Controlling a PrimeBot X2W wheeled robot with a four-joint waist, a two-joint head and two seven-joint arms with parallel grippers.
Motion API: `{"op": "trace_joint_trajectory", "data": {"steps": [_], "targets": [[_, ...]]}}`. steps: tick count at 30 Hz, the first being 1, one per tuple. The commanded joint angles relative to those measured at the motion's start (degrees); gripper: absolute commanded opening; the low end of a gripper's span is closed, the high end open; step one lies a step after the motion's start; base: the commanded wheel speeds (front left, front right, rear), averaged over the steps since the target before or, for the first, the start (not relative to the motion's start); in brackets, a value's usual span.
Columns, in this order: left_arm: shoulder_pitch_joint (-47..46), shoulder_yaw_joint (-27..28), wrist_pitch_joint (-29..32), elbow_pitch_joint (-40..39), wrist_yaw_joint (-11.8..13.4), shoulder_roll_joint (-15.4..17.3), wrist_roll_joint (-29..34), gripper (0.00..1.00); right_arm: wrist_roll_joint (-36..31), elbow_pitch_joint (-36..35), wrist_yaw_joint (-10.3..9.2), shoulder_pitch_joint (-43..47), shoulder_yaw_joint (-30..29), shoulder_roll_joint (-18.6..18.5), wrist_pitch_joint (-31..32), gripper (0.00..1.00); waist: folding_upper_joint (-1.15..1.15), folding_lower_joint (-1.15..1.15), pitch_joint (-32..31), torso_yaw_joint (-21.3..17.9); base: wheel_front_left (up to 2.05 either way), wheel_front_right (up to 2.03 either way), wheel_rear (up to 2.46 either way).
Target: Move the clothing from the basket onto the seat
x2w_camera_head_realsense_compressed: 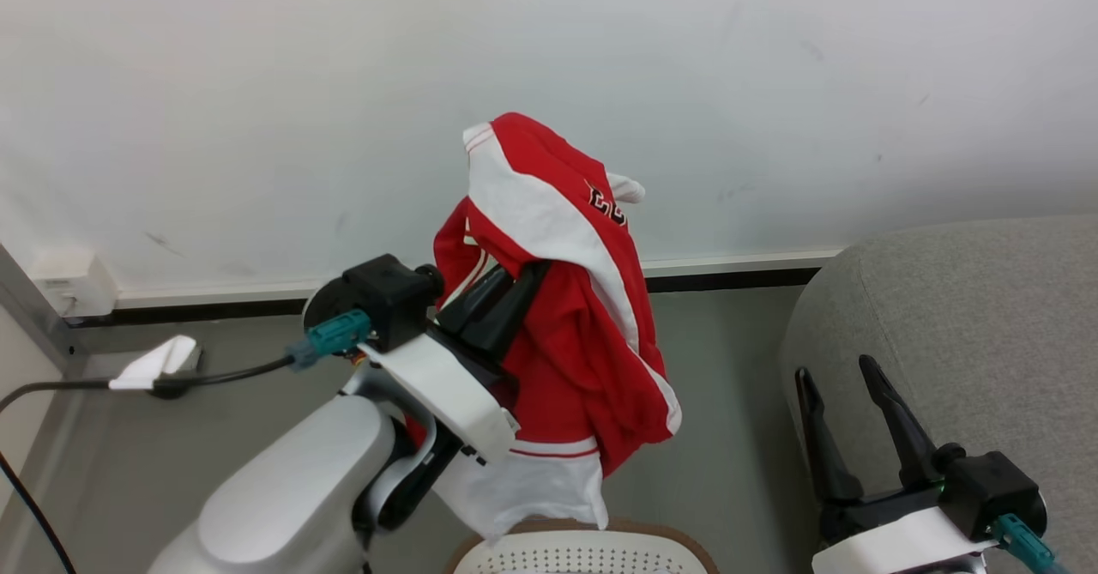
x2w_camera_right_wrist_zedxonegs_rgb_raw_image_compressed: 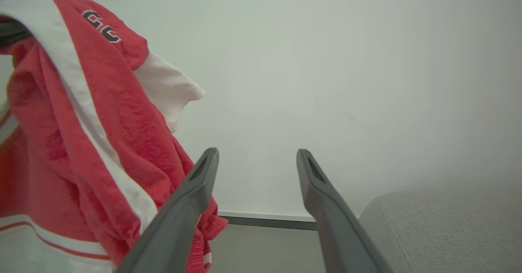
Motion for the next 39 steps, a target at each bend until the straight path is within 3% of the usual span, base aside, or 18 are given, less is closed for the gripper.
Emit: {"op": "trace_joint_trajectory", "data": {"steps": [1, 10, 17, 23, 39], "targets": [[-0.5, 0.5, 0.0, -0.5, 0.4, 0.0, -0.2, 0.0, 0.4, -0.8, -0.12, 0.9, 0.5, -0.2, -0.1, 1.0, 0.0, 0.01, 0.0, 0.0, 0.0, 0.0, 0.0], [-2.0, 1.1, 0.1, -0.7, 0.7, -0.4, -0.8, 0.0, 0.4, -4.9, -0.12, 1.2, 5.5, -1.2, -0.1, 1.0, 0.0, 0.01, 0.9, 0.0, 0.0, 0.0, 0.0], [-2.5, 1.0, -0.3, 0.3, 0.7, -1.0, -1.1, 0.0, 2.3, -4.4, -0.12, -2.0, 14.7, -3.3, -0.1, 1.0, 0.0, 0.01, 1.2, 0.2, 0.0, 0.0, 0.0], [-1.8, -0.6, 0.1, 0.6, 0.8, -2.8, -0.7, 0.0, 2.6, 2.1, -0.12, -7.3, 21.3, -3.2, -0.1, 1.0, 0.0, 0.01, 0.8, 1.3, 0.0, 0.0, 0.0], [-1.2, -7.4, 2.3, 0.7, -1.6, -9.3, -0.4, 0.0, 3.2, 22.0, -0.12, -18.3, 26.8, -0.2, -0.1, 1.0, 0.0, 0.01, -1.0, 9.2, 0.0, 0.0, 0.0]]}}
